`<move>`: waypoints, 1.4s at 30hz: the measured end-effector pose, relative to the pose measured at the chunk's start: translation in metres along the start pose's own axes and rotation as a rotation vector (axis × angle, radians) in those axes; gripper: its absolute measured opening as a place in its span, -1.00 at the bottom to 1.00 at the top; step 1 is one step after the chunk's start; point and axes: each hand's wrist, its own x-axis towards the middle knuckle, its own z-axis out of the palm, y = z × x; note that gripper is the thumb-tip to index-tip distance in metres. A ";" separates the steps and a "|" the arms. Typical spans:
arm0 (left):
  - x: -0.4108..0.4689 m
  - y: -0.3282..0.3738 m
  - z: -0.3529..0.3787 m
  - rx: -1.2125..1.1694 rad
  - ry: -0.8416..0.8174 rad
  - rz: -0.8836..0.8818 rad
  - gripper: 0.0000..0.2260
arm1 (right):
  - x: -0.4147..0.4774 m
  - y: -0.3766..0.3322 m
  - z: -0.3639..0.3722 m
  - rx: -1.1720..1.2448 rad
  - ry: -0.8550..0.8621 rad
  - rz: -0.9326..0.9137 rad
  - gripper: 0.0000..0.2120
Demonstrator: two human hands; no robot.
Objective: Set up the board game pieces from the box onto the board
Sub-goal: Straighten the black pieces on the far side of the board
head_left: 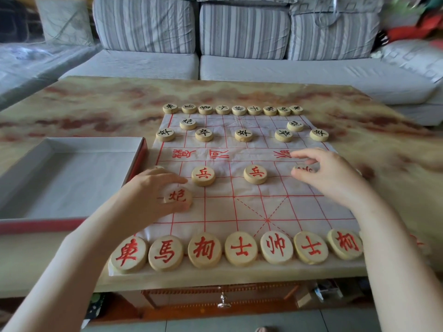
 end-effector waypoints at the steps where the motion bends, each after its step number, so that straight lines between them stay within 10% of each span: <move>1: 0.000 0.002 -0.001 0.008 0.029 0.010 -0.58 | 0.000 0.006 -0.004 0.009 0.020 0.018 -0.66; 14: 0.048 0.137 0.060 -0.104 0.006 0.222 -0.77 | 0.005 0.095 -0.044 0.150 0.212 0.294 -0.60; 31: 0.124 0.184 0.137 0.069 -0.033 -0.099 -0.30 | 0.020 0.108 -0.027 0.139 0.213 0.358 -0.50; 42: 0.125 0.185 0.129 -0.027 -0.166 -0.090 -0.61 | 0.022 0.113 -0.033 0.201 0.082 0.313 -0.56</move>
